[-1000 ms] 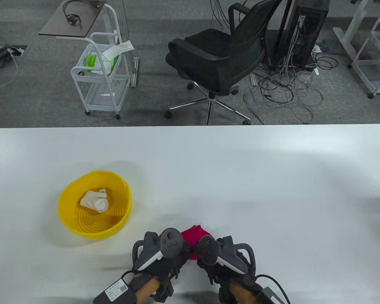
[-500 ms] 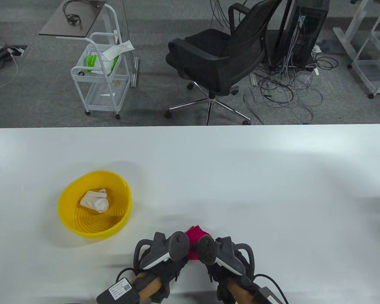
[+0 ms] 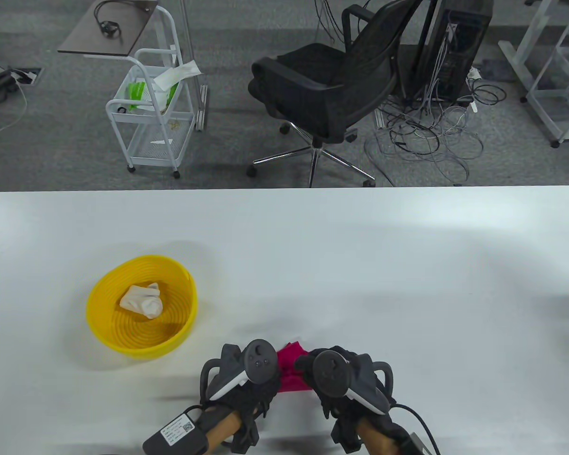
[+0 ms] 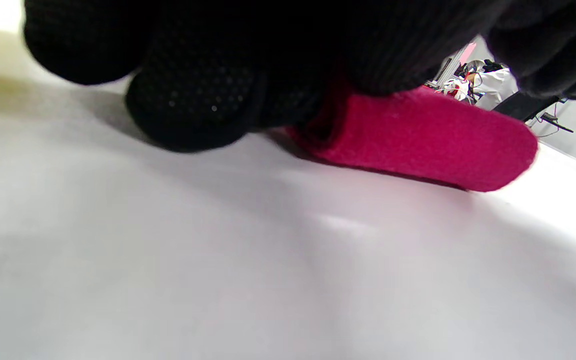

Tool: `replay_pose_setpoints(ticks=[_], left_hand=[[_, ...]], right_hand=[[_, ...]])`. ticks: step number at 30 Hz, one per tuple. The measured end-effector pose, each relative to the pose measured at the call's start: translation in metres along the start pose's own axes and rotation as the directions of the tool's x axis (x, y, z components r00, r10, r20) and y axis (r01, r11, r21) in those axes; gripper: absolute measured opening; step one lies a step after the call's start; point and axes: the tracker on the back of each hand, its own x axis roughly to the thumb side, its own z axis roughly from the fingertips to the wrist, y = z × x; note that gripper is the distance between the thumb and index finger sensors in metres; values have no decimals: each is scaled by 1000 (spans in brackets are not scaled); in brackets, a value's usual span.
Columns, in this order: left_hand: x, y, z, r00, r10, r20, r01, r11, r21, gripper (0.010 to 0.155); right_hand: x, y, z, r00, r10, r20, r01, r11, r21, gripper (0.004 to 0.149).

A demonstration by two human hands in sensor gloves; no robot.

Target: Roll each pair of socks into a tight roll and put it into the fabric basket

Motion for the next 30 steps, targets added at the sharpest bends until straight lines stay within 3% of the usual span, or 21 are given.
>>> replay_pose_setpoints(ticks=[6, 13, 19, 24, 30], left_hand=[[-2, 0, 2, 999, 47, -10, -47, 999, 2, 47], [8, 20, 12, 994, -99, 39, 95, 991, 99, 48], [7, 9, 10, 994, -108, 30, 107, 994, 33, 53], [8, 1, 6, 989, -142, 29, 142, 990, 4, 58], [9, 0, 2, 990, -133, 40, 133, 991, 16, 52]], right_hand=[[14, 19, -3, 990, 137, 15, -138, 981, 140, 44], [10, 24, -6, 993, 108, -37, -102, 986, 133, 47], [11, 31, -9, 986, 153, -66, -140, 977, 162, 55], [13, 31, -11, 984, 164, -74, -153, 979, 134, 52], [10, 25, -10, 993, 109, -53, -101, 984, 147, 51]])
